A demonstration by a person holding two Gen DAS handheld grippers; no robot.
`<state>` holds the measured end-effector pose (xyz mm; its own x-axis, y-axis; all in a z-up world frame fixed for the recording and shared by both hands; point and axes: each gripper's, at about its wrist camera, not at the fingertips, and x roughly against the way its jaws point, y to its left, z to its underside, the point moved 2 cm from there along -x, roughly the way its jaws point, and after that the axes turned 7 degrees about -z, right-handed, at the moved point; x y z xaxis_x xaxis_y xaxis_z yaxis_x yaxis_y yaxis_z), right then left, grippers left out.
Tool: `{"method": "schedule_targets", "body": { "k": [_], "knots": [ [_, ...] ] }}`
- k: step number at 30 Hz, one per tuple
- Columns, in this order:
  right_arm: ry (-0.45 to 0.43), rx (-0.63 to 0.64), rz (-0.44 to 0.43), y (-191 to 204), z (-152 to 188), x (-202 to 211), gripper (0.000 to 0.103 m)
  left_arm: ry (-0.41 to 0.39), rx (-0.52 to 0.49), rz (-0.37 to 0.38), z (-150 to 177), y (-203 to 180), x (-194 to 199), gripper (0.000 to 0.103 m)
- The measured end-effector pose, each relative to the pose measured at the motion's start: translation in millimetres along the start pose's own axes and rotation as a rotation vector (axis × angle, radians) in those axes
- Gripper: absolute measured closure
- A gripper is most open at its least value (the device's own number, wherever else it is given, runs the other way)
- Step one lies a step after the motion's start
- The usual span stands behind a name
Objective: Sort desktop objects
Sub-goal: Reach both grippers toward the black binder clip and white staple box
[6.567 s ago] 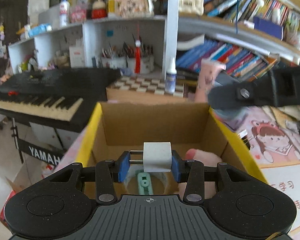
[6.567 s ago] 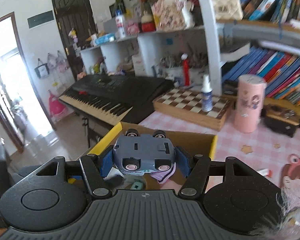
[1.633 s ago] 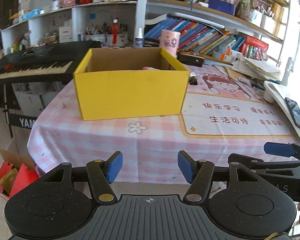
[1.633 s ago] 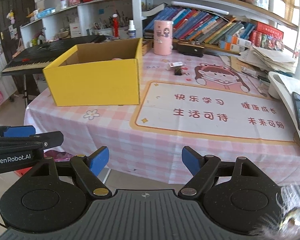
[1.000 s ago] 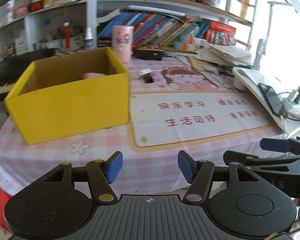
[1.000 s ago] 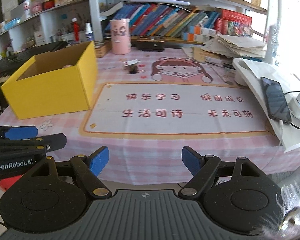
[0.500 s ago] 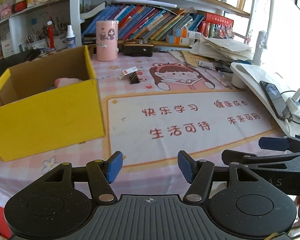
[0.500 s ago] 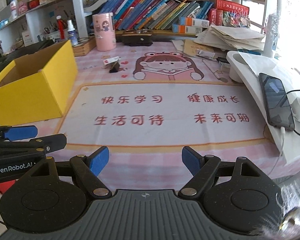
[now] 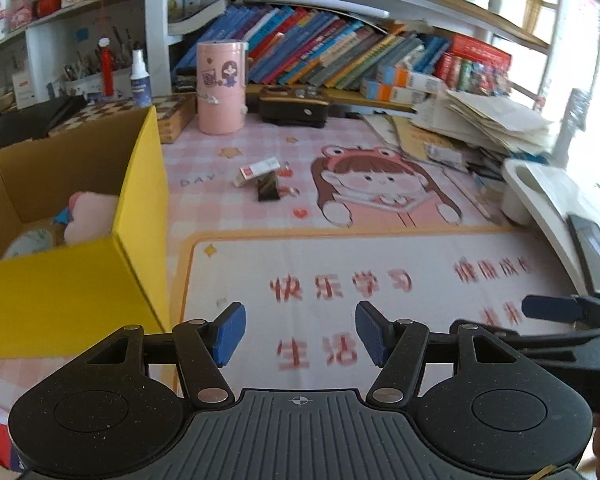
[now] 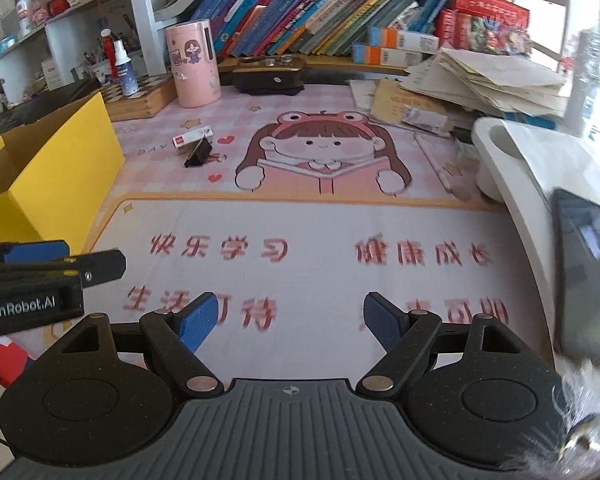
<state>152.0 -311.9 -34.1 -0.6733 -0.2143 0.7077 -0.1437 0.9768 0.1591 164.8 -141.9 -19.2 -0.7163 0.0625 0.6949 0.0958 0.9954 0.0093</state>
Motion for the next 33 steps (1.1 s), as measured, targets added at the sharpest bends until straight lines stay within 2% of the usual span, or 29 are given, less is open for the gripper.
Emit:
{"method": "schedule_targets", "body": {
  "k": [13,15,20,24,27,33],
  "knots": [
    [-0.017,0.072,-0.110,-41,-52,-39,0.027,-0.047,0.118,-0.139,-50,-14,-42,0.043],
    [-0.022,0.096,-0.138,-44,-59,-45,0.029,-0.058,0.134,-0.153,-57,-15,-44,0.043],
    [-0.040,0.108,-0.206,-46,-81,-66,0.042,-0.073,0.144,-0.193,-69,-15,-45,0.043],
    [-0.071,0.140,-0.276,-41,-98,-84,0.043,-0.075,0.154,-0.230,-77,-11,-47,0.043],
    [-0.075,0.211,-0.357,-31,-109,-100,0.043,-0.072,0.178,-0.246,-83,-5,-49,0.043],
    [-0.084,0.511,-0.512,1,-126,-135,0.043,-0.075,0.205,-0.271,-94,2,-50,0.042]
  ]
}}
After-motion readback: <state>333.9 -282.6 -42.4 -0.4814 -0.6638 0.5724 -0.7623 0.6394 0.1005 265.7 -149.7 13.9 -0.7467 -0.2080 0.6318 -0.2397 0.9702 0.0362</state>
